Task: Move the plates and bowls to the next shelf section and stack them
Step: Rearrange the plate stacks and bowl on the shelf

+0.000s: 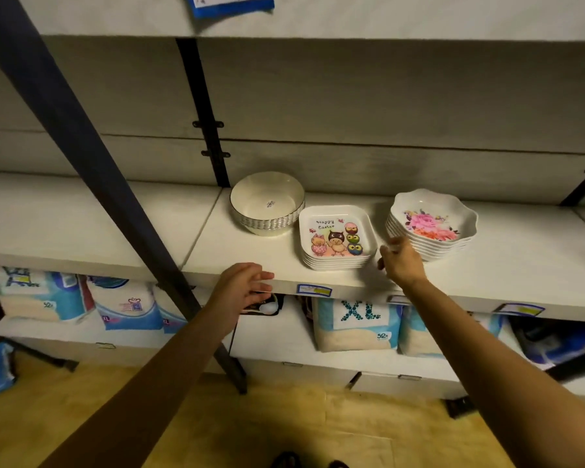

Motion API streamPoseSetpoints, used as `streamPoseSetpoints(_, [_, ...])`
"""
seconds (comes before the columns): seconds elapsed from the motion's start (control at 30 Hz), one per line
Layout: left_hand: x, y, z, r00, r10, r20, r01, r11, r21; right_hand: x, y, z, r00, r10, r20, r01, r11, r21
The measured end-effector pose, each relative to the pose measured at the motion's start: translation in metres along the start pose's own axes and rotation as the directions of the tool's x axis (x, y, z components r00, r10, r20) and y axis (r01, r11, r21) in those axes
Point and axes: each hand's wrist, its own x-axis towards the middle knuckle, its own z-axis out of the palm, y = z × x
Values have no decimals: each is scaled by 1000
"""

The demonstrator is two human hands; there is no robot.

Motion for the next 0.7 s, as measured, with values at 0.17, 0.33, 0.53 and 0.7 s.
streamPoseSetpoints(0.17, [25,-12,-2,990,104,95,-129,938,322,-36,7,6,997,-29,-67,34,997,72])
streamPoseSetpoints(0.33, [43,-40,-5,960,103,260,-246,755,608,-65,28,32,996,-77,37,78,997,-20])
streamPoseSetpoints(0.53, [46,-46,-6,925,-61,374,-225,707,671,-75,31,52,938,-135,319,176,979,-103])
streamPoseSetpoints(0.7, [49,-45,-8,917,-90,388,-217,702,678,-73,21,56,913,-136,386,208,966,-152])
